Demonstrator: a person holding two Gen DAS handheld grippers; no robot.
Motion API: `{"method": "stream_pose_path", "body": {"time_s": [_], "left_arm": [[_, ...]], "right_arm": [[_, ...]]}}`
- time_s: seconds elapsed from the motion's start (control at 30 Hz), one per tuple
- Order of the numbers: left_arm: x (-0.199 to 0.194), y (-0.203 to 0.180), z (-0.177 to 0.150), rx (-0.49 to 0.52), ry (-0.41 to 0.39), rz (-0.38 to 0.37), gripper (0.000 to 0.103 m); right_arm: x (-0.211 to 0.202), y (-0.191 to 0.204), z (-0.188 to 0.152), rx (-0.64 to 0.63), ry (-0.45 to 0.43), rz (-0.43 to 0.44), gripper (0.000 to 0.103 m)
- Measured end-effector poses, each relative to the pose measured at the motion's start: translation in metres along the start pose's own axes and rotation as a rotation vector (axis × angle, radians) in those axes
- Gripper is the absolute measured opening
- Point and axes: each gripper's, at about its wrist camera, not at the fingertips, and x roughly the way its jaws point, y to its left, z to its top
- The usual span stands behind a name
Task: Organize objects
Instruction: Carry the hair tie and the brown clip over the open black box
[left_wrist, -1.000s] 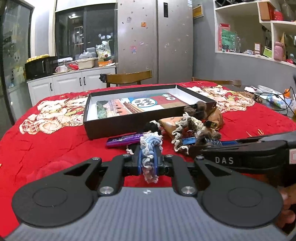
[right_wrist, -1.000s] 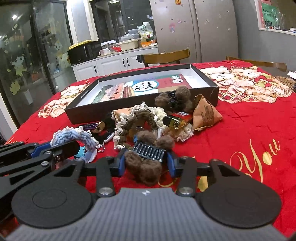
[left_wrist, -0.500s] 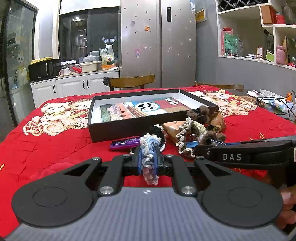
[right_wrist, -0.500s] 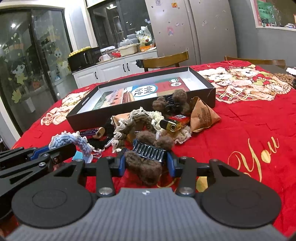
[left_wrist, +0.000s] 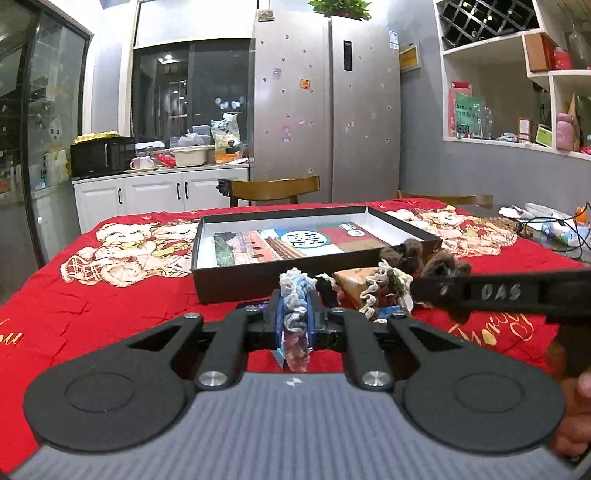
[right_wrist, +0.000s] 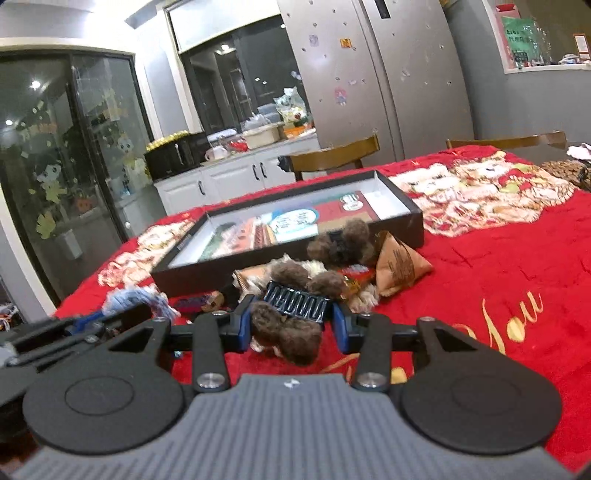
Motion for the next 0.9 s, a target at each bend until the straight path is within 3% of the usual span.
{"method": "stream_pose_path", "body": {"time_s": [0.27,0.37,0.57,0.8,0.9], "left_arm": [[-0.011,0.007,0.025,0.005,-0.064,0.016,0.015],[-0.013,0.011,0.045,0.030,-0.113,0.019,0.015],[0.001,0.025,0.089,0.048,-0.190,0.040,0.015],[0.069,0.050,0.117,0.008,-0.115,0.100,0.015],[0.106,0.057,0.119,-0.005,-0.065,0.091,0.015]], "right_arm": [[-0.005,0.011,0.034,-0.033,-0.042,0.111,0.046],[0.002,0.013,0.050,-0.016,-0.024,0.197,0.046],[0.033,0.018,0.089,-0.019,0.013,0.244,0.046],[0.099,0.017,0.116,0.026,0.118,0.256,0.046],[0.123,0.018,0.119,0.023,0.142,0.255,0.046]]}}
